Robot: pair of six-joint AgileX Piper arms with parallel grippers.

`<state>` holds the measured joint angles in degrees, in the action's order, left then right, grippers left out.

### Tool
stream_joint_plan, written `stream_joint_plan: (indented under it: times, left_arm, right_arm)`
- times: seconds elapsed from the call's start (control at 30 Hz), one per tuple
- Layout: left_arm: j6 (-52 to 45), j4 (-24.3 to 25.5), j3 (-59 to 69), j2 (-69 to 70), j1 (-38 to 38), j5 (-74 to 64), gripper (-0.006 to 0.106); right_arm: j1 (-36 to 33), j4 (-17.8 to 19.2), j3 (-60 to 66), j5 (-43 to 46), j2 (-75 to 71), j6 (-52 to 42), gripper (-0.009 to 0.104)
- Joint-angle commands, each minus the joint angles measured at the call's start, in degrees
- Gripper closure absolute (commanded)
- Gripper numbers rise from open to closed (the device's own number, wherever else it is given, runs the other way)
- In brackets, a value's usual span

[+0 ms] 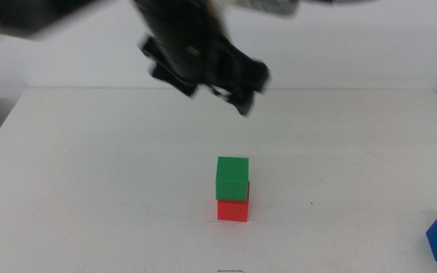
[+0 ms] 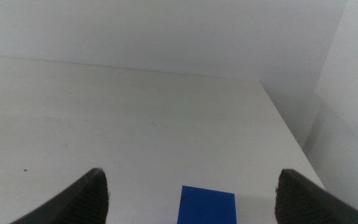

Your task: Stack red cubes first, then green, then blue cubes in a specific spot.

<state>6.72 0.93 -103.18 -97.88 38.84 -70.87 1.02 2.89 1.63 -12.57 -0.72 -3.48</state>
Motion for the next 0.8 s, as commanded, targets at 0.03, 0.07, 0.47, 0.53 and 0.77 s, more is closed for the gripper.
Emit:
stream_joint_plan:
  times: [0.03,0.07,0.47,0.53,0.77]
  left_arm:
    - [-9.2,-5.1,2.7,12.4,-3.7,-3.3,0.007]
    - [-10.8,-7.1,5.0,15.8,-5.2,-2.2,0.007]
    - [-17.8,-21.2,39.1,53.9,-12.2,18.8,0.007]
    - [-18.3,-21.2,39.4,55.7,-12.1,17.3,0.007]
    - [-19.3,-23.1,39.3,56.6,-12.1,15.7,0.007]
  right_arm:
    - [0.3,0.7,-1.0,4.6,-1.1,-0.5,0.013]
    - [0.3,0.7,-1.0,4.6,-1.1,-0.5,0.013]
    - [0.3,0.7,-1.0,4.6,-1.1,-0.5,0.013]
    - [0.3,0.7,-1.0,4.6,-1.1,-0.5,0.013]
    - [0.3,0.7,-1.0,4.6,-1.1,-0.5,0.013]
